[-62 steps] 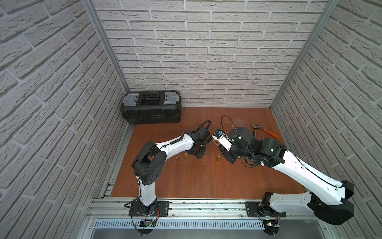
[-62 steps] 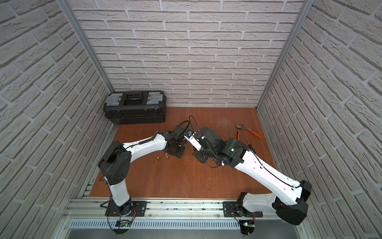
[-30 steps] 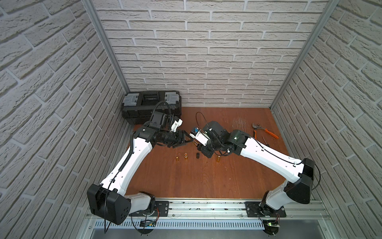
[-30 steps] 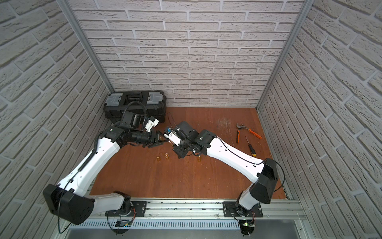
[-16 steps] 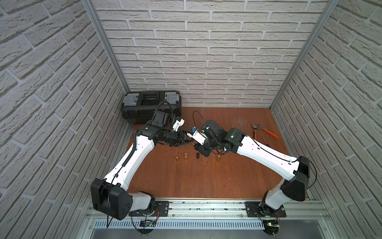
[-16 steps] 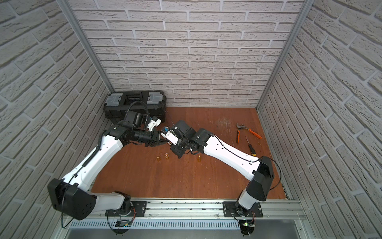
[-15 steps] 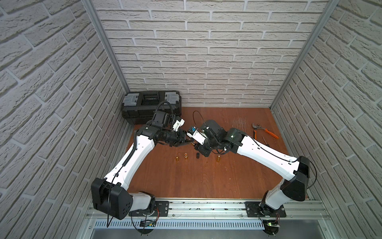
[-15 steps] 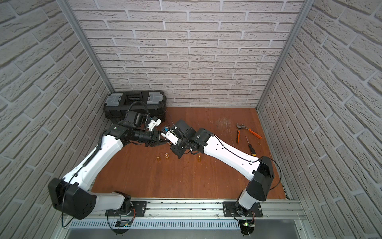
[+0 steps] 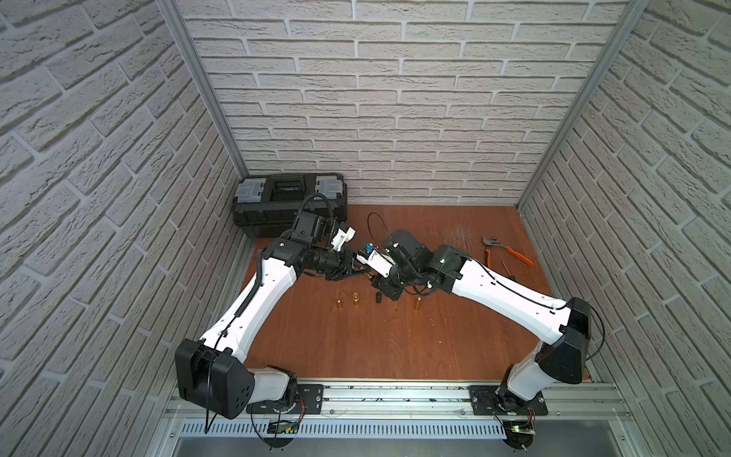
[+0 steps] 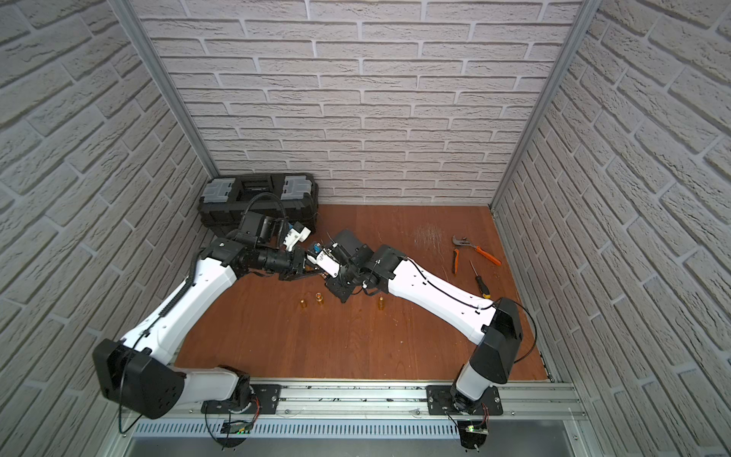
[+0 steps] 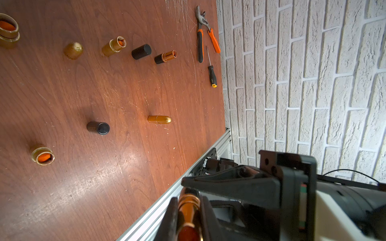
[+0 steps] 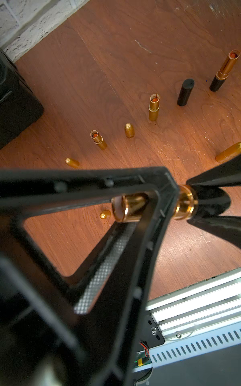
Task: Open the lipstick cap
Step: Place the lipstick at the center of the board.
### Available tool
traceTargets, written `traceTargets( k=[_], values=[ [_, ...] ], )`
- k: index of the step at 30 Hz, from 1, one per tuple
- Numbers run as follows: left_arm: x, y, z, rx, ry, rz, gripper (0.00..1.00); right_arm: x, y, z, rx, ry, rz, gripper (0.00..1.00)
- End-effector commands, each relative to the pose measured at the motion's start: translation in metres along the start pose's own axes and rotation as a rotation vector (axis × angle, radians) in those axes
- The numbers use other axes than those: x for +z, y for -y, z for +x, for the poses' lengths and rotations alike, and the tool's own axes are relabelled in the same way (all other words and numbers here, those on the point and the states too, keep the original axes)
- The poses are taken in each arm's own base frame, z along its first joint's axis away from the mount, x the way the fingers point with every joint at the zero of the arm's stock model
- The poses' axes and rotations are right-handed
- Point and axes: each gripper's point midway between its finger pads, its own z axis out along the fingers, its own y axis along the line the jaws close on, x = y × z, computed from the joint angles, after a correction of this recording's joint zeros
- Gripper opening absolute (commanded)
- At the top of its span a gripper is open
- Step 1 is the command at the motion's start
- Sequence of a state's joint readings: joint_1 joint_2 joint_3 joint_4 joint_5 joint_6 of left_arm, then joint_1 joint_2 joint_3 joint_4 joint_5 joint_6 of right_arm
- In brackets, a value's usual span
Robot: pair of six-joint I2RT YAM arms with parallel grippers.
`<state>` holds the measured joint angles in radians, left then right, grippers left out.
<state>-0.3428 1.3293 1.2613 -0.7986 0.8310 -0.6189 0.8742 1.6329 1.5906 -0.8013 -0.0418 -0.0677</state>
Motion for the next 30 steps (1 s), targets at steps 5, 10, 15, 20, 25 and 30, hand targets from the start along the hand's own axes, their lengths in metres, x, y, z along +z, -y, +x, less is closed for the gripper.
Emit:
traceTargets(
  k=[5,10,15,20,25,30],
  values=[
    [-0.005,0.000,-0.006,0.036,0.028,-0.043,0.14,-0.011,0.003,-0.020,-0.012,0.047,0.012,0.27],
    [-0.013,-0.005,-0.012,0.019,0.062,-0.064,0.14,-0.022,0.008,-0.015,-0.018,0.047,0.044,0.29],
    [-0.029,-0.012,-0.022,0.015,0.134,-0.137,0.14,-0.034,0.019,-0.001,-0.017,0.033,0.115,0.30],
    [-0.014,-0.039,-0.022,0.078,0.148,-0.334,0.16,-0.065,0.021,0.002,0.016,0.071,0.136,0.32],
    [0.015,-0.041,-0.027,0.198,0.182,-0.409,0.16,-0.091,0.025,0.013,0.054,0.115,0.178,0.34],
    [0.056,-0.043,-0.027,0.380,0.186,-0.525,0.16,-0.115,0.038,0.032,0.085,0.133,0.269,0.34]
  ],
)
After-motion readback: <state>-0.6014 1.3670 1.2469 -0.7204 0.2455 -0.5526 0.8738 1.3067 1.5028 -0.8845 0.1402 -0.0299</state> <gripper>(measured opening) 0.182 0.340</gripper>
